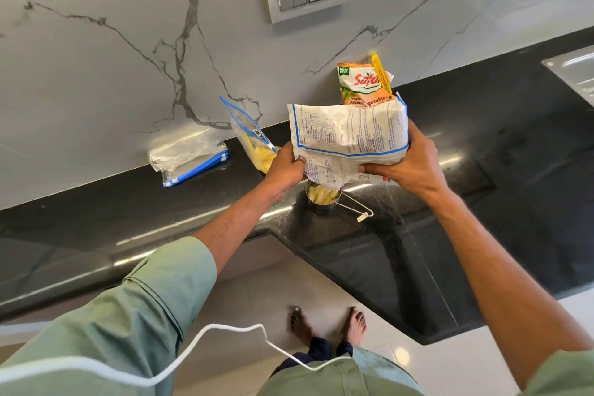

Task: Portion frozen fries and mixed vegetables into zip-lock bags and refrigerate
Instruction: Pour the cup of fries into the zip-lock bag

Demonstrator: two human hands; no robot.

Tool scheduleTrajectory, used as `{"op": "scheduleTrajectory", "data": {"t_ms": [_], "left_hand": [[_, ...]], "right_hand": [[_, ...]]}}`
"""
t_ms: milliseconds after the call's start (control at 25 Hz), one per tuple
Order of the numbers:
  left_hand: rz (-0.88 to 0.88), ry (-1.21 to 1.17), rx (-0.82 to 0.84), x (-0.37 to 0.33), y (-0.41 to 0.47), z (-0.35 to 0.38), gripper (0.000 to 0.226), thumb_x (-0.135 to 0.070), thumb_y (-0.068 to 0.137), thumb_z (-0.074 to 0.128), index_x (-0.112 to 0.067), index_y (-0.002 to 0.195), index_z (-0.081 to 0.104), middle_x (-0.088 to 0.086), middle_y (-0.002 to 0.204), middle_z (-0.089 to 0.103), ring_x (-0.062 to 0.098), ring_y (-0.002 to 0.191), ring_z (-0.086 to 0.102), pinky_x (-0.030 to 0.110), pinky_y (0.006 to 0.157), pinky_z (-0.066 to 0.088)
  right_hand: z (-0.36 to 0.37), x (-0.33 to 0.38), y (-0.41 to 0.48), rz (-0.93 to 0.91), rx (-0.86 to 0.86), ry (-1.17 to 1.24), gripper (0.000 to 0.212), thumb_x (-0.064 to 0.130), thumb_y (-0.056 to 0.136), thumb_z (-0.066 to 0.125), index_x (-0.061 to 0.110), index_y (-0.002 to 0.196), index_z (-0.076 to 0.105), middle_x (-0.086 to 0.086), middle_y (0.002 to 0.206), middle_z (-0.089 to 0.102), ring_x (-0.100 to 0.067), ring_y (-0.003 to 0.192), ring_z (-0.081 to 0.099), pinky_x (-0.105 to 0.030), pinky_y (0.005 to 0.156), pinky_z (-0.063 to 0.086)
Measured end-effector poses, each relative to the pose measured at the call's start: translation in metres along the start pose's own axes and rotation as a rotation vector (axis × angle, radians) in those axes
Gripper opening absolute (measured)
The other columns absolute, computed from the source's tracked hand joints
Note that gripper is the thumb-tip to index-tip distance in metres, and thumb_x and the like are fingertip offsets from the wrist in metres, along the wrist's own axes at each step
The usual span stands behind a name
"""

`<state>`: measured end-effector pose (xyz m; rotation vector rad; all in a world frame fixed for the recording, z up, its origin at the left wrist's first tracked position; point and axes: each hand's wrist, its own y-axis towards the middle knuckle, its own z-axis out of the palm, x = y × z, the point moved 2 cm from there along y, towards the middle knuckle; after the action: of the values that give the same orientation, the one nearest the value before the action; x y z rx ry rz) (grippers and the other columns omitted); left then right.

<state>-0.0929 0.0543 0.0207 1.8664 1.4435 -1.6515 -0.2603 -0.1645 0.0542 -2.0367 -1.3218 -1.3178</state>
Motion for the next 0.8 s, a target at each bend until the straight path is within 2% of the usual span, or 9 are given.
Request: {"op": "scheduleTrajectory", "data": {"t_ms": [160,280,440,600,800], "left_hand": [[0.015,0.006,-0.016,-0.011,0.0,-0.001,0.034,-0.009,0.105,0.051,-0.022,0.136,0.051,0.003,0.133,0.066,0.023,0.122,0.065,0.046,0.09,0.062],[0.048,0.061,-0.034,-0.017,0.001,-0.004,0.032,-0.011,0.105,0.051,-0.023,0.135,0.053,0.002,0.132,0.067,0.022,0.122,0.065,0.047,0.094,0.06],[0.054,0.093,-0.035,-0.018,0.0,-0.002,0.035,-0.011,0.105,0.051,-0.025,0.136,0.053,0.003,0.134,0.066,0.023,0.125,0.063,0.05,0.098,0.058],[0.065,0.096,-0.023,-0.024,0.001,0.003,0.035,-0.008,0.104,0.05,-0.021,0.137,0.054,0.005,0.133,0.067,0.023,0.122,0.064,0.047,0.098,0.058],[0.107,0.119,-0.031,-0.049,0.005,0.016,0.027,-0.015,0.104,0.051,-0.016,0.13,0.058,0.005,0.125,0.07,0.021,0.113,0.066,0.046,0.097,0.056]], "right_hand": [[-0.001,0.001,-0.001,0.021,-0.034,0.051,0.098,0.063,0.059,0.096,0.023,0.139,0.055,0.009,0.124,0.073,-0.007,0.11,0.072,-0.045,0.092,0.063],[0.001,0.001,-0.003,0.025,-0.047,0.067,0.097,0.06,0.06,0.096,0.023,0.139,0.055,0.01,0.123,0.073,-0.006,0.109,0.072,-0.041,0.092,0.063],[0.005,-0.001,-0.005,0.037,-0.075,0.095,0.092,0.045,0.062,0.1,0.019,0.138,0.055,0.008,0.123,0.073,-0.007,0.11,0.071,-0.038,0.092,0.063],[0.005,-0.008,-0.004,0.057,-0.079,0.139,0.087,0.035,0.064,0.1,0.015,0.137,0.056,0.007,0.123,0.072,-0.006,0.11,0.071,-0.028,0.09,0.062],[0.0,-0.032,-0.003,0.162,-0.101,0.27,0.07,0.031,0.071,0.095,0.015,0.131,0.062,0.003,0.122,0.074,-0.013,0.111,0.073,-0.041,0.091,0.063]]}}
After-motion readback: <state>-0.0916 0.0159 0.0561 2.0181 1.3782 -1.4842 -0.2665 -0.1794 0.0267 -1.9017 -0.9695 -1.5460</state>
